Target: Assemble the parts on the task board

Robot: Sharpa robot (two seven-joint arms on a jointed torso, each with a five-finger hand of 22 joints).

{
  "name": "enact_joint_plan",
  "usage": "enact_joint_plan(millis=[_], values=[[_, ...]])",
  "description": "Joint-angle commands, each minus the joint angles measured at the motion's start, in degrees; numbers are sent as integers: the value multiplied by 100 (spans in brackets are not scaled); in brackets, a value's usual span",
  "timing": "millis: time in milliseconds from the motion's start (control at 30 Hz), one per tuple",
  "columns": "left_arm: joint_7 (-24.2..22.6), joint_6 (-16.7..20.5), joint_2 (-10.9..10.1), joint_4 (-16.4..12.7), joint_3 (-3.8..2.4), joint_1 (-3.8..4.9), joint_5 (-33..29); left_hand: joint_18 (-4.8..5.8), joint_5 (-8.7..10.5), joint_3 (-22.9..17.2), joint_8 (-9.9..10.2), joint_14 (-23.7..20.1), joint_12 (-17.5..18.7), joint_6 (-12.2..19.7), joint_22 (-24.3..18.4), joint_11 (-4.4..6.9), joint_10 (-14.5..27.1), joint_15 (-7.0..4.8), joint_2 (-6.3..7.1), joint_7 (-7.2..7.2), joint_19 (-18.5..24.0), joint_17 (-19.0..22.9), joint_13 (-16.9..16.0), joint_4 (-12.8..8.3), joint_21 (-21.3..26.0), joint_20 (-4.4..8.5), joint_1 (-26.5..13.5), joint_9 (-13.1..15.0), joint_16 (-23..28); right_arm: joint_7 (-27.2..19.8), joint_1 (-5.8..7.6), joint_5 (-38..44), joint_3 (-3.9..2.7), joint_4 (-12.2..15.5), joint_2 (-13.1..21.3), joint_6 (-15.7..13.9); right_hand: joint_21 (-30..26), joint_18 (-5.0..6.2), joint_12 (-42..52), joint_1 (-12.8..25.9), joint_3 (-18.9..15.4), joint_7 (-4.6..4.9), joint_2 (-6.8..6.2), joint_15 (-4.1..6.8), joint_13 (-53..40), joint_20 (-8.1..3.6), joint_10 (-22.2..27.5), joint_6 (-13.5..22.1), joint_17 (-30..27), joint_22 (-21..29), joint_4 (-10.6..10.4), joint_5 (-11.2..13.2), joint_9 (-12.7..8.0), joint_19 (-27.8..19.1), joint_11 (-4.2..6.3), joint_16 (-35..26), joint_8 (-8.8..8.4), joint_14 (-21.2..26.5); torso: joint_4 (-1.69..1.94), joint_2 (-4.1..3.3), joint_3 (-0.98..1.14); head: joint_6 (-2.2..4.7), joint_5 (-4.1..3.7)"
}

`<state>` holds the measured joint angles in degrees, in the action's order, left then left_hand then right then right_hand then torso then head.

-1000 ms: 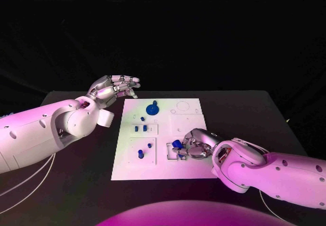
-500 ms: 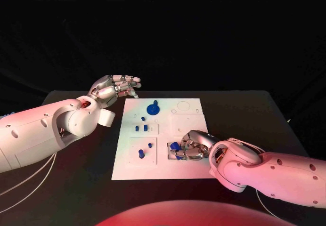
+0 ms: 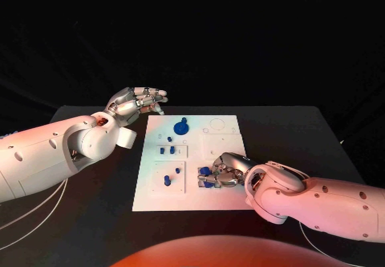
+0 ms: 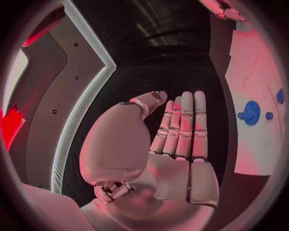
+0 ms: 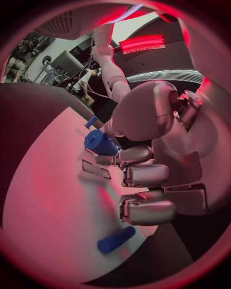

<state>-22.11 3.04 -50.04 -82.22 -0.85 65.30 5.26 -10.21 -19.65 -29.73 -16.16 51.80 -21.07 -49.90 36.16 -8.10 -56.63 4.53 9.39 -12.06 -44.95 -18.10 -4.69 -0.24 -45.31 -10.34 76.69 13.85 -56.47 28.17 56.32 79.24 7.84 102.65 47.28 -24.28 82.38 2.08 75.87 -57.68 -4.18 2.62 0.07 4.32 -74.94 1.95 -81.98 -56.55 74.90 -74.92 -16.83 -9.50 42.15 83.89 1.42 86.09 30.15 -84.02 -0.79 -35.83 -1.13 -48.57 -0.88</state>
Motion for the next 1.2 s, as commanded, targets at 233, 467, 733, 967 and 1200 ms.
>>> enact_joint_plan(millis=[233,467,733,967,1200], values=[[16,-138,9,-10,-3,2,-13,-10,-19,38,-1,2,18,-9,4,-18,-17,11,-26,10,21,4,5,9,8,-2,-25,6,8,108,-4,217,-1,-42,-49,-40,-129,-19,-152,326,-532,38,-58,15,-75,0,112,80,338,-1258,-12,465,21,258,-42,-47,38,-376,7,1,-1,11,23],[26,-143,10,-9,-3,2,-13,-12,-19,38,3,5,22,-2,5,-20,-11,11,-26,7,16,3,6,11,8,-2,-29,5,4,104,-4,270,-1,-26,-41,-90,-163,-13,-215,365,-609,44,-92,12,-33,3,145,103,330,-1249,-15,611,26,245,-47,-53,49,-374,-7,4,6,-4,37],[31,-143,3,-11,-3,2,-13,-12,-19,38,3,5,22,-2,5,-20,-11,11,-26,7,16,3,6,11,8,-2,-29,5,4,-63,-5,265,-1,119,83,-202,-91,-28,-104,136,-652,29,134,19,-155,-1,61,90,387,-1271,3,429,41,276,-35,-32,102,-388,-10,7,4,-7,41],[35,-138,-1,-9,-2,2,-13,-12,-19,38,3,5,22,-2,5,-20,-11,11,-26,7,16,3,6,11,8,-2,-29,5,4,-188,-5,247,-1,254,213,-175,-57,-35,-18,-720,-826,8,313,36,-276,-17,-7,99,413,-1281,27,147,30,290,-15,-24,139,-393,-11,8,8,-16,36],[44,-140,-3,-1,0,2,-13,-13,-20,38,6,7,25,3,5,-21,-5,11,-30,6,10,2,7,14,9,-3,-32,4,1,-197,-5,263,-1,290,242,-110,-48,-37,-1,-732,-833,8,313,37,-291,-17,-17,99,423,-1283,27,148,29,293,-15,-20,139,-395,-2,0,9,-27,37]])
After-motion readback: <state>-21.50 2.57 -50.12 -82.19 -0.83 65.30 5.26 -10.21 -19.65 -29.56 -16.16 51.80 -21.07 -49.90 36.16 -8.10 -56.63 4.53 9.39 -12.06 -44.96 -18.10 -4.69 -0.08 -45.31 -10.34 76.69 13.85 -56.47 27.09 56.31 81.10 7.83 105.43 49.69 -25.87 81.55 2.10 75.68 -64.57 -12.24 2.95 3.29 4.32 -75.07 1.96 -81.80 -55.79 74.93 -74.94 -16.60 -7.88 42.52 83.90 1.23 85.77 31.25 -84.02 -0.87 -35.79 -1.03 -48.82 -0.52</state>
